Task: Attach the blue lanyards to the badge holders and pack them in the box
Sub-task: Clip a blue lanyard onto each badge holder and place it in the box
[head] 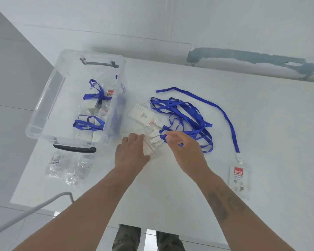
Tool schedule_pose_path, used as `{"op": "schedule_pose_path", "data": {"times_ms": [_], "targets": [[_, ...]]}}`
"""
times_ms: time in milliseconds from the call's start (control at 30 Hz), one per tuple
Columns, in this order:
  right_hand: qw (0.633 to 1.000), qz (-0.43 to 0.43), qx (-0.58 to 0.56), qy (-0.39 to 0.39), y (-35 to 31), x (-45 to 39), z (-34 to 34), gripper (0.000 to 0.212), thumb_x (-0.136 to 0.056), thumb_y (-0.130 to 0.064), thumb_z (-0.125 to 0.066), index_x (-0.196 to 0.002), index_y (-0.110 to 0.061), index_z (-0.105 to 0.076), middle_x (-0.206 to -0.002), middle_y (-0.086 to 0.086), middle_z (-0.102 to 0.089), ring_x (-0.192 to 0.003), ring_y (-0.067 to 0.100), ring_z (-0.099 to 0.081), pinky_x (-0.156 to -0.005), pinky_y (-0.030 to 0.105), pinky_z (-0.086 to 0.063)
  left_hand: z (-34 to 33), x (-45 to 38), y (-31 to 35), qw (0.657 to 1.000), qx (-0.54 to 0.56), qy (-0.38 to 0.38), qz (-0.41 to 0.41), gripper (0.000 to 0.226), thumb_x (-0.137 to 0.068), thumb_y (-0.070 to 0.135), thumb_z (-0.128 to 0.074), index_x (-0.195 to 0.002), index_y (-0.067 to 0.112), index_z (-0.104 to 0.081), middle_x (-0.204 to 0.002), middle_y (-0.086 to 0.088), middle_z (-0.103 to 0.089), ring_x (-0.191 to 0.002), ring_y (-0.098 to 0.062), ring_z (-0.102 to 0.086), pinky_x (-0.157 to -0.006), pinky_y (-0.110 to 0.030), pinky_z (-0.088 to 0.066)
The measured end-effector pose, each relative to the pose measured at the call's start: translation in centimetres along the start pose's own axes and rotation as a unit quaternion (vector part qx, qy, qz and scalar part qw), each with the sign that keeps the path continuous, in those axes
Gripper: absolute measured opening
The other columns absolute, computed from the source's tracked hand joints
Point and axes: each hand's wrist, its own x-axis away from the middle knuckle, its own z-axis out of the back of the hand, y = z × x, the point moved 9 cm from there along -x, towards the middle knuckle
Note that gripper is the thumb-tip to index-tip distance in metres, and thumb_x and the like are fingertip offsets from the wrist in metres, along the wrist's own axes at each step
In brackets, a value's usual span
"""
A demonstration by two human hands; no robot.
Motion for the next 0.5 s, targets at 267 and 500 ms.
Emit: {"op": "schedule_pose_path", "data": {"times_ms": [267,500], "targets": [[0.997,0.043,0.051,0.023,-1.1,-0.7,1.0,0.032,-0.092,-0.042,-0.059,-0.123,-0.035,-0.062,-0.117,-0.027,-0.057,-0.117,-0.002,-0.049,-0.103,0.030,-0.045,3.5,0.8,2.3,0.987,0.019,0.092,-0.130,0.073,-0.078,0.038,-0.071,-0.145,0.028,-0.042,-0.144,0.008,-0.045,-0.130,-0.018,-0.043,-0.107,-0.033,-0.034],[0.998,0.060,0.011,-0.023,-5.6,-2.1,4.8,0.015,-0.090,-0.034,-0.068,-0.104,-0.029,-0.070,-0.099,-0.015,-0.071,-0.097,0.001,-0.065,-0.084,0.020,-0.051,11.9,3.2,8.7,0.916,0.076,0.224,-0.322,0.071,-0.072,0.030,-0.077,-0.138,0.026,-0.051,-0.136,0.007,-0.053,-0.126,-0.017,-0.046,-0.106,-0.038,-0.040]]}}
